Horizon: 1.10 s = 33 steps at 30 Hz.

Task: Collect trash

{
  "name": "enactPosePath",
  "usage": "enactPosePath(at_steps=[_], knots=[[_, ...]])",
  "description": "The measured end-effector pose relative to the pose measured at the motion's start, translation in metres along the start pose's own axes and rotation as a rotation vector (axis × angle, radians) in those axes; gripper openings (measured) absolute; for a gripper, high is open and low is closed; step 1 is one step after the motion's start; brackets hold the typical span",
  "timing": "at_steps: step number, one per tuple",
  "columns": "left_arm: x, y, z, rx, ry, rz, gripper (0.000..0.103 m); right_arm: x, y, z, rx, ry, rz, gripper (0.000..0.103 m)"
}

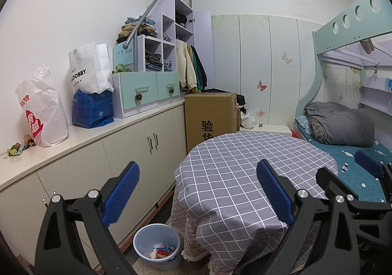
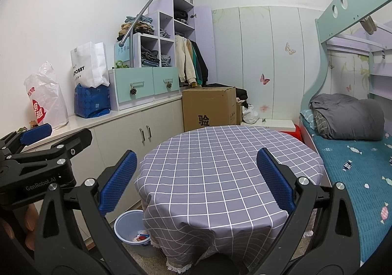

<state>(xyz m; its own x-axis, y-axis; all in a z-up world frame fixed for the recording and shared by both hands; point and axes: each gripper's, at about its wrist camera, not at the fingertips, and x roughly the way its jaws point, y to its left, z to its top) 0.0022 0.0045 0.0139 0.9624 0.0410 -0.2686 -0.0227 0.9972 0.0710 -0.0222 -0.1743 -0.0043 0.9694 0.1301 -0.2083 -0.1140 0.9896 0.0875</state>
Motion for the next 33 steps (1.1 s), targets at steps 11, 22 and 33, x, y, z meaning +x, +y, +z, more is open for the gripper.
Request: enactPosePath(at_steps=[11, 22, 33], knots=[[0.0012, -0.0011, -0.0023, 0.005, 0.003, -0.002, 0.094, 0.0021, -0.0014, -0.0014, 0.003, 0.005, 0.003, 0.096], [0.0031, -0.0018, -0.0043, 0.007, 0.007, -0.004, 0.094, 0.0013, 0.0009, -0.0045, 0.005, 0.009, 0.004, 0.096], [0.0032, -0.0019, -0.0049, 0.007, 0.007, -0.005, 0.094, 0.0013, 0.0018, -0.006, 0.007, 0.011, 0.004, 0.096]])
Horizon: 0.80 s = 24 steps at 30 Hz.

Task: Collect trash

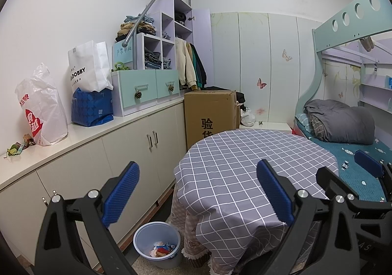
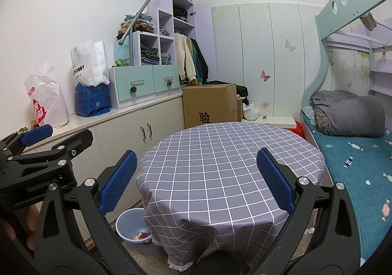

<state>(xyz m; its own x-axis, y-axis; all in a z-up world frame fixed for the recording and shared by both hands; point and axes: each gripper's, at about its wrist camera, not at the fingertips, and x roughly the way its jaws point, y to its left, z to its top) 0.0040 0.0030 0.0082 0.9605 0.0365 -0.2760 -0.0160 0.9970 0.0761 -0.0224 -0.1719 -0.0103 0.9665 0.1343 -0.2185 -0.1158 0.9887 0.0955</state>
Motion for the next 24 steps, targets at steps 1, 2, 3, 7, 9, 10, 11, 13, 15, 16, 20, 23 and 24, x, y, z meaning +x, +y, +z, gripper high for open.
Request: enactPosePath(at_steps=[1, 2, 3, 7, 9, 10, 11, 13, 15, 16, 20, 23, 24], knots=[[0.0001, -0.0001, -0.0002, 0.0, 0.0, 0.0, 0.094, -0.0003, 0.0004, -0.0002, 0.0, -0.001, 0.0, 0.096], [0.0001, 0.0002, -0.0001, 0.001, 0.001, -0.001, 0.094, -0.0005, 0.0008, -0.0003, 0.0, -0.001, 0.0, 0.096], [0.0, 0.0002, 0.0, 0.001, 0.001, -0.001, 0.094, 0.0, 0.0002, 0.0001, 0.0, -0.001, -0.001, 0.096], [0.0, -0.0003, -0.0001, 0.002, 0.001, 0.0, 0.094, -0.0004, 0.0013, -0.0006, 0.001, 0.001, -0.001, 0.096], [0.0001, -0.0002, 0.0002, 0.001, 0.001, -0.001, 0.094, -0.0006, 0.0009, -0.0007, 0.002, 0.001, 0.0, 0.096], [0.0001, -0.0004, 0.0002, 0.0, 0.0, 0.0, 0.094, -0.0002, 0.0004, -0.0002, 0.001, 0.0, -0.001, 0.096], [0.0001, -0.0002, 0.0003, 0.001, 0.0, 0.0, 0.094, 0.0001, -0.0001, 0.0, 0.0, 0.001, -0.001, 0.096], [0.0003, -0.0004, 0.0001, 0.001, 0.001, -0.001, 0.094, -0.0008, 0.001, -0.0005, 0.001, 0.0, -0.001, 0.096], [0.0001, -0.0003, 0.0003, 0.001, 0.001, 0.0, 0.094, 0.0, 0.0, 0.0002, -0.001, 0.0, -0.001, 0.096], [0.0003, -0.0006, 0.0001, 0.002, 0.001, 0.0, 0.094, -0.0001, 0.0003, 0.0, -0.001, 0.0, -0.001, 0.096], [0.0002, -0.0008, 0.0002, 0.002, 0.0, 0.0, 0.094, 0.0009, 0.0005, 0.0, 0.0, 0.0, -0.002, 0.096], [0.0003, 0.0, 0.0007, 0.002, 0.001, 0.0, 0.094, 0.0009, 0.0008, 0.0, 0.001, 0.0, -0.001, 0.096], [0.0004, 0.0001, 0.0007, 0.002, 0.002, 0.0, 0.094, 0.0009, 0.0008, 0.0001, 0.001, 0.0, -0.002, 0.096]])
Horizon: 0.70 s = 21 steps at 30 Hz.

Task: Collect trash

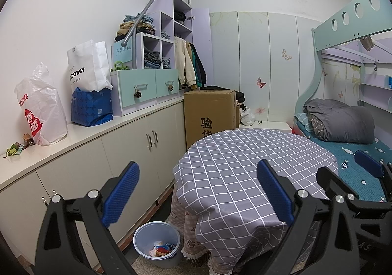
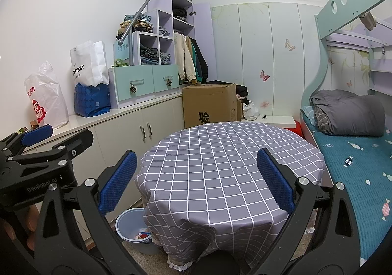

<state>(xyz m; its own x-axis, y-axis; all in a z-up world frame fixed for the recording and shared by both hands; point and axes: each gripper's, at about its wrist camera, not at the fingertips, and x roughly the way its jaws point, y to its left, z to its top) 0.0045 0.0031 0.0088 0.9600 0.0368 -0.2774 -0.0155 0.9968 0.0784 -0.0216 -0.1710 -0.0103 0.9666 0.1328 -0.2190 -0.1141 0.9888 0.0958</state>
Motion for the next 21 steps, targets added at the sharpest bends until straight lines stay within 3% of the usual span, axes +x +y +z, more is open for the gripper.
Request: enactPosePath(at_steps=[21], knots=[[0.0015, -0.0005, -0.0009, 0.002, 0.002, 0.0, 0.094, -0.0004, 0.0015, -0.0001, 0.001, 0.0, -0.001, 0.096]])
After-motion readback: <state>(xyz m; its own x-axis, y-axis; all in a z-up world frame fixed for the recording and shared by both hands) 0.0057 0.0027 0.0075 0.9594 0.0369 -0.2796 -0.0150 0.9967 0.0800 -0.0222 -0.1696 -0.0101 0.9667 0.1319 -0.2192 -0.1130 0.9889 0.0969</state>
